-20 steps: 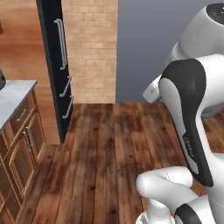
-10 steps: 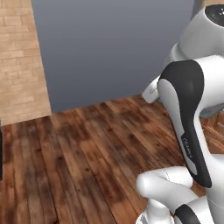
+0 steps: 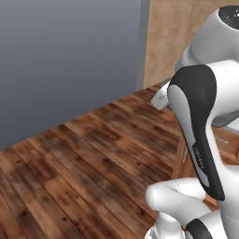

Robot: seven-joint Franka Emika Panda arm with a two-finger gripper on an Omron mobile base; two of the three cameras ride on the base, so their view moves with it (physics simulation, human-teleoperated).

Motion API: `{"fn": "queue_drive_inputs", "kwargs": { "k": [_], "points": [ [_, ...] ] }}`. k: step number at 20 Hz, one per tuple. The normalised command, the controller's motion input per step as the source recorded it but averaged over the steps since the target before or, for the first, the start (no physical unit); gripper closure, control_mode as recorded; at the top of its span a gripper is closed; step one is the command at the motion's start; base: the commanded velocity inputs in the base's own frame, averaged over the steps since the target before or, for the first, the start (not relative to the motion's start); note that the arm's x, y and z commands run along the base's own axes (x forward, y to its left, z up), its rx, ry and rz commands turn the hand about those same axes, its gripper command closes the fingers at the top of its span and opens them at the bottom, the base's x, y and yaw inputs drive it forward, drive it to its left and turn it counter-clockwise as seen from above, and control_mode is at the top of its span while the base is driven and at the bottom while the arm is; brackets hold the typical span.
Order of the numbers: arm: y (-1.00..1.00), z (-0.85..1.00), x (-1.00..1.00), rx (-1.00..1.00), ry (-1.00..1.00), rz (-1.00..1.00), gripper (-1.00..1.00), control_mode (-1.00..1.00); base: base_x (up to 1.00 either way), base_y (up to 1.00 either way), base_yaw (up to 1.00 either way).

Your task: Retrieve the tupperware and aluminum foil from the cabinet and place them on the dining counter near the plate with avocado and cucumber to prepare for storing leftovers.

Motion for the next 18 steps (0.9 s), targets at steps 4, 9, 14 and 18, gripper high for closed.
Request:
{"fn": "queue_drive_inputs", "kwargs": {
  "k": [4,9,14,18],
  "points": [
    [0.00,0.00,0.00,0.00,0.00,0.00,1.00,1.00,1.00,0.31,-0.42],
    [0.00,0.00,0.00,0.00,0.00,0.00,1.00,1.00,1.00,0.31,-0.40],
    [0.00,0.00,0.00,0.00,0.00,0.00,1.00,1.00,1.00,0.27,-0.40],
    [0.00,0.00,0.00,0.00,0.00,0.00,1.00,1.00,1.00,0.20,-0.43]
  ]
}}
